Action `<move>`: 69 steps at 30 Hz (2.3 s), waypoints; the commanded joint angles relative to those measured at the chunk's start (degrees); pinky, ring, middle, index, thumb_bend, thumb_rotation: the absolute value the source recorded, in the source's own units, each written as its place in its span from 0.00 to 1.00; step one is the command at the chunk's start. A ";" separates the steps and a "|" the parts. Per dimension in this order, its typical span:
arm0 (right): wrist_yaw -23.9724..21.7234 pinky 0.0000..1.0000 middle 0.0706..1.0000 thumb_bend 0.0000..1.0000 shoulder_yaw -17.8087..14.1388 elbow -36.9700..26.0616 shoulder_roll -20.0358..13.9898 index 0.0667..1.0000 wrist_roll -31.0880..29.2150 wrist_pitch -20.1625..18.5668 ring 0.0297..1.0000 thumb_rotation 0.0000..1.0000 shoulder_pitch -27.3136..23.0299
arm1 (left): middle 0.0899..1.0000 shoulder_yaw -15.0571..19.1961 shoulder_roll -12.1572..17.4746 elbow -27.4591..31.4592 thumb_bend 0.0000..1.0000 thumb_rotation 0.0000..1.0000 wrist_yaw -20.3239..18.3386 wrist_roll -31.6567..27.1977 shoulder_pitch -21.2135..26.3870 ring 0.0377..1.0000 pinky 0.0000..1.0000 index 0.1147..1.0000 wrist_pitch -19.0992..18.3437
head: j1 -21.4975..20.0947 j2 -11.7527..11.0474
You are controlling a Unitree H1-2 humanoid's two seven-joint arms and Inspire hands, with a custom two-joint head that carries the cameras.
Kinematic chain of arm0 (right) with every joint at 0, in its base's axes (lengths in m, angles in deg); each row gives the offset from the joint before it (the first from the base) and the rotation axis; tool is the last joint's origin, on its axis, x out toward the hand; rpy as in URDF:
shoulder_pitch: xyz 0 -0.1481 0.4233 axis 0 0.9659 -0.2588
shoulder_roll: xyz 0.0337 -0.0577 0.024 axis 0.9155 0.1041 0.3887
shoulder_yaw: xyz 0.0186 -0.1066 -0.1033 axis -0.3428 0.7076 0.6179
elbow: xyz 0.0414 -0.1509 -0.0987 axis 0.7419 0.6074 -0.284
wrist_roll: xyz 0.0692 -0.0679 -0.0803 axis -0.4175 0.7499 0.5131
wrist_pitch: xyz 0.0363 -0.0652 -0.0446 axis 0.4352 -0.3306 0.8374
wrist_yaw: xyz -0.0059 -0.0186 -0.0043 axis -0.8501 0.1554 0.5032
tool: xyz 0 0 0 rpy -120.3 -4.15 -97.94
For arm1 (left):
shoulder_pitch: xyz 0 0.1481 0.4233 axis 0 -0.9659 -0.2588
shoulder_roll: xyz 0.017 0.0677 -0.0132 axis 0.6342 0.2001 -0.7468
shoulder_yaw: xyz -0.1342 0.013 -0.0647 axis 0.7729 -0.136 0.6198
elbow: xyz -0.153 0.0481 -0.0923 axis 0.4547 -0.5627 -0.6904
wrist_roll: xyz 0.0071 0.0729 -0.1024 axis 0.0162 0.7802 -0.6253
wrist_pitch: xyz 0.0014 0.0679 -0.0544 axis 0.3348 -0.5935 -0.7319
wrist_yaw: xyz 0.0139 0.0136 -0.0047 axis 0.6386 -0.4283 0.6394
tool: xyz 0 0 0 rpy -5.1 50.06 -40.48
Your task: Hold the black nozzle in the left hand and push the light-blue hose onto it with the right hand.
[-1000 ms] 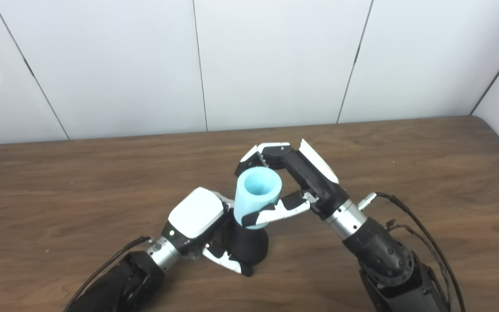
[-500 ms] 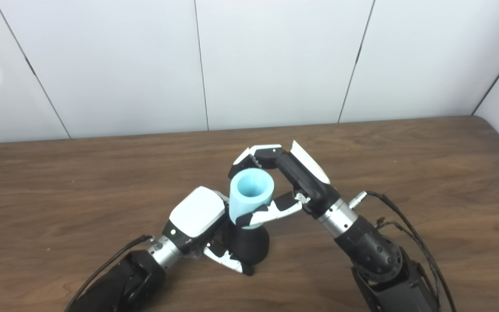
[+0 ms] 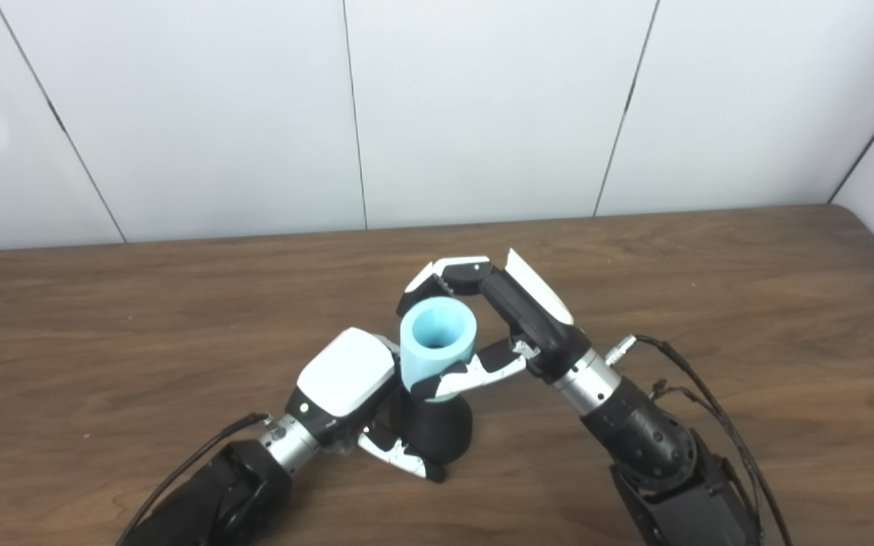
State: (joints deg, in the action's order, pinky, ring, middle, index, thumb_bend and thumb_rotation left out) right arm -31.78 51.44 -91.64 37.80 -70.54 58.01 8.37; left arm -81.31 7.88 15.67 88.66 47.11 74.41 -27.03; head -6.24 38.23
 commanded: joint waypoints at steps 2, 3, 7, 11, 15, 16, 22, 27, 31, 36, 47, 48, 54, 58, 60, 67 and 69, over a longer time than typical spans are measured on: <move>-0.69 0.30 0.44 0.52 0.42 -1.29 -0.56 0.48 2.22 -2.83 0.39 0.00 -0.81 | 0.40 -2.50 0.62 -1.40 0.50 0.00 -4.36 2.31 -2.52 0.45 0.43 0.42 1.21 | -0.10 0.01; -0.74 0.30 0.44 0.52 0.49 -1.55 -0.68 0.48 2.45 -3.23 0.39 0.00 -0.68 | 0.40 -2.50 0.64 -1.37 0.50 0.00 -4.48 2.30 -2.51 0.45 0.43 0.42 1.17 | -0.10 0.01; -0.79 0.30 0.44 0.52 0.70 -2.27 -0.97 0.48 3.06 -4.90 0.39 0.00 -0.19 | 0.41 -2.65 0.73 -1.48 0.50 0.00 -4.49 2.72 -2.37 0.44 0.43 0.42 1.11 | -0.08 -0.02; -1.45 0.35 0.44 0.52 0.52 -3.64 -0.81 0.47 2.37 -8.36 0.42 0.00 0.01 | 0.41 -2.60 0.67 -1.81 0.50 0.00 -4.38 2.61 -2.34 0.45 0.43 0.42 1.10 | -0.15 -0.07; -2.24 0.49 0.59 0.97 0.38 -5.01 -0.83 0.63 2.08 -11.88 0.56 0.22 -0.01 | 0.42 -2.67 0.70 -1.96 0.50 0.00 -4.32 2.76 -2.25 0.45 0.44 0.41 1.14 | -0.13 -0.21; -2.34 0.51 0.63 0.99 0.27 -5.30 -0.75 0.66 1.92 -12.58 0.60 0.26 0.04 | 0.42 -2.67 0.69 -2.05 0.50 0.00 -4.19 2.72 -2.23 0.45 0.44 0.41 1.23 | -0.13 -0.21; -3.34 0.62 0.78 1.00 -0.42 -6.48 -0.59 0.81 -0.05 -15.10 0.74 0.35 0.46 | 0.42 -2.66 0.71 -2.00 0.50 0.00 -4.24 2.67 -2.36 0.45 0.44 0.42 1.10 | -0.17 -0.21; -3.29 0.64 0.81 1.00 -0.53 -6.07 -0.77 0.83 -0.40 -14.61 0.78 0.34 0.52 | 0.42 -2.62 0.72 -1.88 0.50 0.00 -4.69 2.34 -2.51 0.45 0.44 0.41 1.02 | -0.17 -0.16; -3.23 0.66 0.82 1.00 -0.46 -5.86 -0.91 0.84 -0.19 -14.41 0.79 0.33 0.56 | 0.43 -2.59 0.73 -1.86 0.50 0.00 -4.64 2.39 -2.52 0.45 0.45 0.40 0.98 | -0.14 -0.19; -3.27 0.82 0.94 1.00 -1.06 -6.74 -0.62 0.97 -1.86 -15.01 0.92 0.41 0.99 | 0.43 -2.81 0.72 -2.64 0.50 0.00 -3.48 2.98 -2.34 0.45 0.44 0.40 1.40 | -0.18 -0.33; 1.67 0.94 1.00 1.00 -7.50 -12.35 0.42 1.00 -5.60 -8.09 1.00 0.74 1.33 | 0.42 -2.84 0.59 -3.04 0.50 0.00 -3.39 2.95 -2.36 0.45 0.44 0.41 1.20 | -0.19 -0.53; 1.71 0.95 1.00 1.00 -7.87 -12.97 0.18 1.00 -5.58 -7.56 1.00 0.75 1.24 | 0.43 -2.91 0.59 -3.15 0.50 0.00 -3.11 3.22 -2.32 0.45 0.44 0.41 1.22 | -0.19 -0.53; 0.54 0.84 0.98 1.00 -6.99 -18.56 -3.05 0.97 -1.53 -5.77 0.96 0.75 2.34 | 0.43 -2.96 0.51 -3.18 0.50 0.00 -3.81 2.82 -2.17 0.45 0.44 0.41 1.04 | -0.02 -0.52; -2.41 0.92 1.00 1.00 -5.01 -23.37 -6.32 0.99 1.49 -7.28 1.00 0.71 4.19 | 0.43 -3.02 0.43 -3.45 0.50 0.00 -3.41 2.96 -2.16 0.45 0.44 0.41 1.12 | 0.08 -0.53; -3.40 0.96 1.00 1.00 -4.52 -25.27 -7.36 0.98 3.77 -7.57 1.00 0.71 4.86 | 0.42 -2.98 0.41 -3.32 0.50 0.00 -3.28 2.89 -2.22 0.45 0.44 0.41 1.16 | 0.16 -0.47; -4.13 0.82 0.93 0.96 -2.82 -27.26 -10.39 0.86 18.88 -0.20 0.94 0.72 6.46 | 0.42 -3.22 0.42 -3.86 0.50 0.00 -3.13 3.29 -1.89 0.45 0.45 0.41 1.26 | 0.12 -0.76; -4.59 0.85 0.91 0.95 -2.39 -26.70 -11.15 0.84 21.58 1.38 0.95 0.72 6.77 | 0.41 -3.34 0.41 -3.87 0.50 0.00 -3.01 3.41 -1.86 0.45 0.44 0.42 1.26 | 0.24 -0.73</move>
State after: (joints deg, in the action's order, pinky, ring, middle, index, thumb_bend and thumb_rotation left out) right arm -36.90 49.29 -117.58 27.48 -50.45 56.91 15.86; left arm -81.78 7.89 15.04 89.45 47.12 74.67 -26.96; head -5.98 37.44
